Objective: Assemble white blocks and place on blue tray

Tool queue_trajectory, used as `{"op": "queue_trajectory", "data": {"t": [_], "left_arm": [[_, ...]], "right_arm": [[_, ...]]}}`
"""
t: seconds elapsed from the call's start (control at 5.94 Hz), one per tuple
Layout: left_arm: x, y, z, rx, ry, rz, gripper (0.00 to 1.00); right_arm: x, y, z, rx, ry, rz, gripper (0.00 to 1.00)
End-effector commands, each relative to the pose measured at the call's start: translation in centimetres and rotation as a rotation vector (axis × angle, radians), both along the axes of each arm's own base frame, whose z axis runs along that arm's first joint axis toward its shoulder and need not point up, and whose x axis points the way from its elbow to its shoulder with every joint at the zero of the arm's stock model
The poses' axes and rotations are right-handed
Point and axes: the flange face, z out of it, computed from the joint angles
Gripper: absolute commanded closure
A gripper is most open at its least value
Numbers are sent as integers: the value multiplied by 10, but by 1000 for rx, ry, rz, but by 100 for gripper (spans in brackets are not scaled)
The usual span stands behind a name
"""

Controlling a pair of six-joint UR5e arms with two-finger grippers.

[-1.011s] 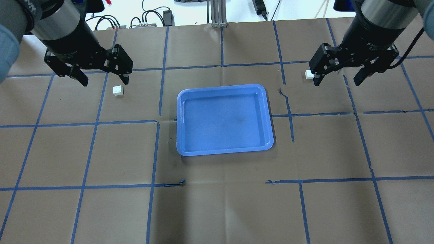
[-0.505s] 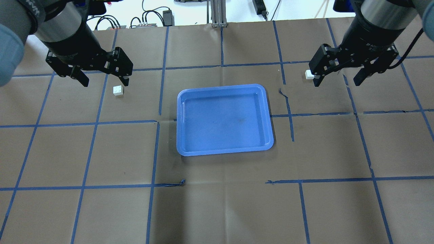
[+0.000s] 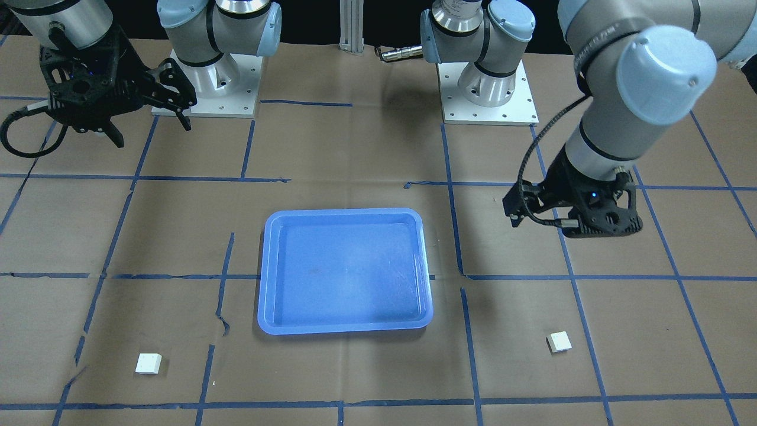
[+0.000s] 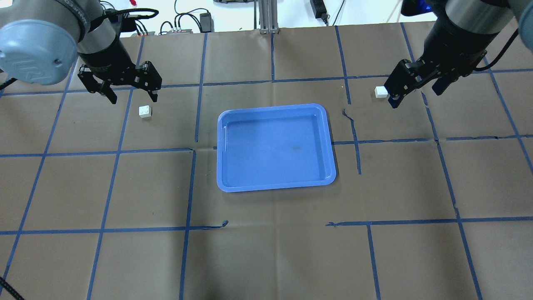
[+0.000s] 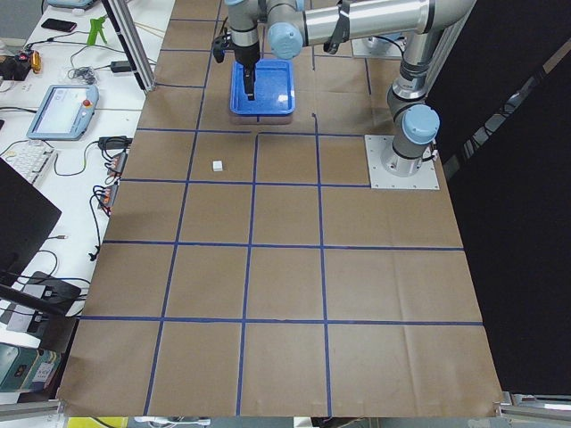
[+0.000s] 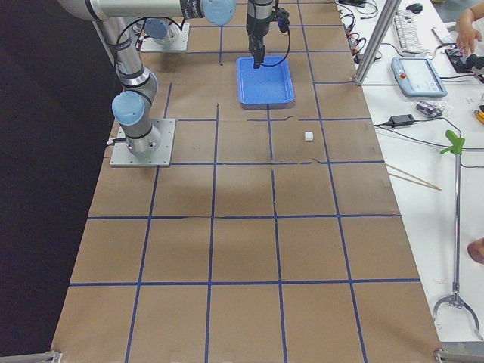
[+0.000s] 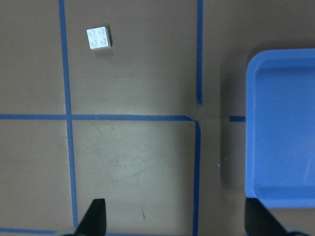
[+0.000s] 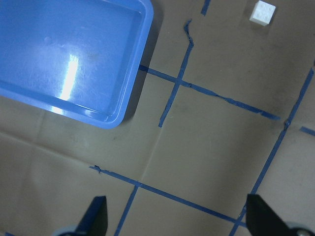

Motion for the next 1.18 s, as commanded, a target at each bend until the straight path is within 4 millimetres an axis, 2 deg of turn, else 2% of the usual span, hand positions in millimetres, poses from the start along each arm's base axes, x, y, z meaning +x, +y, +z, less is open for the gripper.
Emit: {"op": "queue_trajectory", "data": {"t": [0.0, 0.17, 0.34, 0.51, 0.67, 0.84, 1.01], "left_arm": [[51, -50, -83, 13, 13, 67, 1], [63, -70, -106, 12, 10, 79, 1], [68, -93, -128, 27, 13, 82, 1], [71, -99, -142, 44, 14, 85, 1], [79, -101, -162, 67, 9, 91, 1], [91, -105, -179, 63, 10, 109, 1], [92, -110, -202, 27, 5, 111, 1]], "right_arm": [[-7, -22, -13, -42, 0, 370, 0], [-22, -52, -22, -116, 28, 556, 0], [-39, -67, -21, -133, 36, 685, 0], [-49, -97, -28, -132, 39, 893, 0], [-71, -137, -30, -151, 48, 1056, 0], [-100, -182, -50, -139, 31, 1162, 0], [-118, -215, -74, -136, 9, 1213, 0]]}}
